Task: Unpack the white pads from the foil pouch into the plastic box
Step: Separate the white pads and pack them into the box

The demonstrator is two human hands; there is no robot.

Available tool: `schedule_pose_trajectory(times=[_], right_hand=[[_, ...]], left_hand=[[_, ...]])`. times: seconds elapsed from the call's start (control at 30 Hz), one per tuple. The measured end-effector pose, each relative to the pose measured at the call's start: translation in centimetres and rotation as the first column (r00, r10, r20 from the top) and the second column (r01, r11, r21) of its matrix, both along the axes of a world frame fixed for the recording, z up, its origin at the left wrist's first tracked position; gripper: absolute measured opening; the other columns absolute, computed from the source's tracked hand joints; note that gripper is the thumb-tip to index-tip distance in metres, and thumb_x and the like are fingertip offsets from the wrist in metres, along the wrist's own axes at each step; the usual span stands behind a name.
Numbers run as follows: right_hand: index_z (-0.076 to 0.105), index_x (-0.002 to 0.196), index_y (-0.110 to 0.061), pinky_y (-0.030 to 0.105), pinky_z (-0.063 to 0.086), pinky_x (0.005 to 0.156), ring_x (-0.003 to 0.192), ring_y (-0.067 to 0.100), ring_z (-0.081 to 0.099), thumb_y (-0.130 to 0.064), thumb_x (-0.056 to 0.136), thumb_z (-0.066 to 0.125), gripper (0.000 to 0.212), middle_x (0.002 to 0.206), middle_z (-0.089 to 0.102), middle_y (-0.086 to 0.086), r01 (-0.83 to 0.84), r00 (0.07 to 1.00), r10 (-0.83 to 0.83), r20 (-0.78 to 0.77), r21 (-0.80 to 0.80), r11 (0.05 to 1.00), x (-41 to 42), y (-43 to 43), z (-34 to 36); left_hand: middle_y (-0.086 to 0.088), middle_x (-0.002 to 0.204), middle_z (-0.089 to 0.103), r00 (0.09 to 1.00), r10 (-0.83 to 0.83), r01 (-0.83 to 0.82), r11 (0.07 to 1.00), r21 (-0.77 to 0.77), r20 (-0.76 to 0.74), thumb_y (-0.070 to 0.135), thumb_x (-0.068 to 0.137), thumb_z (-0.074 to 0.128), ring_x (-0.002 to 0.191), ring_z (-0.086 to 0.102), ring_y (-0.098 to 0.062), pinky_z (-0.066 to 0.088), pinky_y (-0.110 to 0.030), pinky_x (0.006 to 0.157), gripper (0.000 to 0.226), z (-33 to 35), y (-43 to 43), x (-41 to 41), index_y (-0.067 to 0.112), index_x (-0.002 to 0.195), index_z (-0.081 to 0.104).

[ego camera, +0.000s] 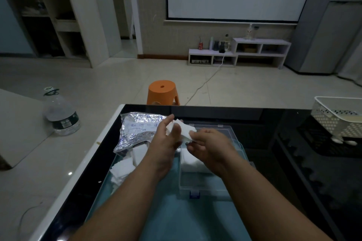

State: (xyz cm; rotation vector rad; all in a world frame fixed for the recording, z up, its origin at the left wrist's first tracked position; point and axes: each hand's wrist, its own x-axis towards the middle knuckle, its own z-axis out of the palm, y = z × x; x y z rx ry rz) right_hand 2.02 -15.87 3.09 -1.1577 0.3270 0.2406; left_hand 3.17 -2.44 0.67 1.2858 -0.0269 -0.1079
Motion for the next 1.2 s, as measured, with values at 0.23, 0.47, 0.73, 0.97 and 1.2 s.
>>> schedule_pose_trajectory(times=[0.23, 0.47, 0.73, 0.97, 1.2], right_hand=[[0.057, 0.097, 0.0, 0.031, 0.059, 0.068, 0.078, 0.024, 0.069, -0.013, 0.093, 0.061, 0.014, 0.094, 0.069, 0.019, -0.151, 0.988, 0.152, 0.002, -0.056, 0.987, -0.4, 0.5, 0.2], [0.059, 0.078, -0.018, 0.038, 0.054, 0.066, 0.064, 0.011, 0.06, -0.036, 0.097, 0.053, 0.026, 0.069, 0.061, 0.0, 0.385, 0.832, 0.094, 0.546, -0.693, 0.61, 0.6, -1.2, 0.2], [0.041, 0.137, -0.036, 0.024, 0.04, 0.096, 0.115, 0.001, 0.045, -0.025, 0.072, 0.082, 0.078, 0.13, 0.052, -0.019, -0.028, 0.814, 0.495, 0.303, -0.831, 0.555, 0.4, -0.5, 0.4], [0.0, 0.149, -0.052, 0.021, 0.049, 0.092, 0.114, 0.007, 0.053, -0.021, 0.064, 0.089, 0.127, 0.152, 0.039, -0.01, -0.195, 0.72, 0.678, 0.151, -0.892, 0.407, 0.3, -0.3, -0.1], [-0.001, 0.146, -0.053, 0.051, 0.04, 0.108, 0.129, 0.024, 0.048, -0.039, 0.061, 0.082, 0.119, 0.145, 0.048, -0.008, -0.124, 0.784, 0.599, 0.16, -0.906, 0.404, 0.7, -0.4, -0.4]], left_hand=[[-0.018, 0.108, 0.068, 0.999, 0.032, -0.042, 0.969, -0.242, -0.043, 0.016, 0.074, 0.072, 0.094, 0.066, -0.031, 0.05, -0.049, 0.085, 0.057, 0.2, -0.3, 0.7, 0.032, 0.124, 0.05], [-0.008, 0.07, 0.06, 0.947, 0.075, -0.208, 0.884, -0.419, -0.313, 0.053, 0.088, 0.057, 0.06, 0.059, -0.021, 0.055, -0.031, 0.063, 0.038, 0.7, 0.7, 1.1, 0.017, 0.099, 0.054], [-0.014, 0.082, 0.061, 0.939, -0.103, -0.017, 0.939, -0.344, -0.327, 0.051, 0.069, 0.066, 0.07, 0.063, -0.024, 0.059, -0.036, 0.06, 0.062, -0.1, 0.5, 1.3, 0.013, 0.115, 0.052], [-0.023, 0.115, 0.068, 0.905, -0.227, 0.093, 0.931, -0.352, -0.36, 0.064, 0.073, 0.058, 0.102, 0.068, -0.039, 0.057, -0.051, 0.08, 0.073, -0.8, -0.1, 1.5, 0.013, 0.125, 0.057], [-0.018, 0.105, 0.07, 0.922, -0.299, 0.159, 0.872, -0.462, -0.246, 0.014, 0.076, 0.065, 0.087, 0.071, -0.031, 0.06, -0.04, 0.07, 0.048, -0.8, -0.1, 0.9, 0.012, 0.123, 0.055]])
